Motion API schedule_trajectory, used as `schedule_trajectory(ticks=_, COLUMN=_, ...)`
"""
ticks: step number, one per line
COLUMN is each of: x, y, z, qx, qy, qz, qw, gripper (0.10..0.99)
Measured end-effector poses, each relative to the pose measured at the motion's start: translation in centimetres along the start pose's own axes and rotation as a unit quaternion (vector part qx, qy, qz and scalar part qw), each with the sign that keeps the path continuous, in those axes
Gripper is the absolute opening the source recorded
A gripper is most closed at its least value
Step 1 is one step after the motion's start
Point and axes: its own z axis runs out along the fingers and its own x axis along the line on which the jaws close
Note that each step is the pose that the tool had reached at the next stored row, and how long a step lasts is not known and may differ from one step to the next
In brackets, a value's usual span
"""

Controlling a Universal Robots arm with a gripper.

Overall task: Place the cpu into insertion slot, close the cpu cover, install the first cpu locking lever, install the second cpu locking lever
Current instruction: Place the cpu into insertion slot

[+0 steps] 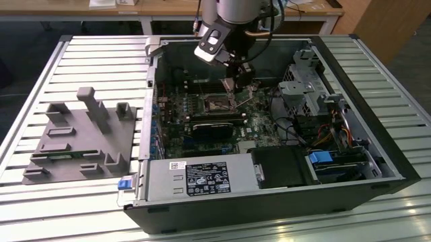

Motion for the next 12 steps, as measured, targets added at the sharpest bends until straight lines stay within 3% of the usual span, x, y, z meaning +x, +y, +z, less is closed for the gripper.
schedule_trajectory(ticks=5, x=0.01, y=-0.08, z=0.53, qx=-0.0007, qy=-0.0039, qz=0.042, qw=0.9991, gripper=0.541)
schedule_trajectory(ticks=12, x=0.31, y=-0.65, z=1.49, qx=-0.0008, qy=-0.0044, qz=0.048, qw=0.9988, gripper=0.541)
